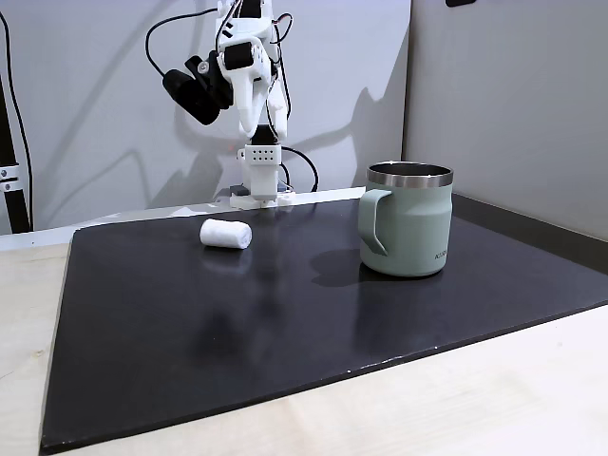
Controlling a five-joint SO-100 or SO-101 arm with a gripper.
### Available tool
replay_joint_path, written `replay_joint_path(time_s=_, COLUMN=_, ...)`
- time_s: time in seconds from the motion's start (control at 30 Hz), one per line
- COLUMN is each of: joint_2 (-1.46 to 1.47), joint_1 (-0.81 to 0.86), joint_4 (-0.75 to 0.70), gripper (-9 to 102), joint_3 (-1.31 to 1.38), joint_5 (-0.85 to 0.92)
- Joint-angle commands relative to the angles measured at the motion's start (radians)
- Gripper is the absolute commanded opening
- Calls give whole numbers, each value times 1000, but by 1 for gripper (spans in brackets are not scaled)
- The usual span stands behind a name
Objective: Grasp a gauze and put it in the cup.
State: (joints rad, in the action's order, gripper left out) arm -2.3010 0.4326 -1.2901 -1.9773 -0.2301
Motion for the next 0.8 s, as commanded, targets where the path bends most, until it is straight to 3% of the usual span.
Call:
replay_joint_path(time_s=0.0, joint_2=92, joint_1=23, joint_4=-60, gripper=0, joint_3=124, joint_5=-23)
replay_joint_path(time_s=0.23, joint_2=385, joint_1=40, joint_4=-267, gripper=5, joint_3=365, joint_5=-67)
replay_joint_path(time_s=0.4, joint_2=399, joint_1=57, joint_4=-265, gripper=17, joint_3=373, joint_5=-48)
replay_joint_path(time_s=0.77, joint_2=483, joint_1=103, joint_4=-184, gripper=28, joint_3=304, joint_5=34)
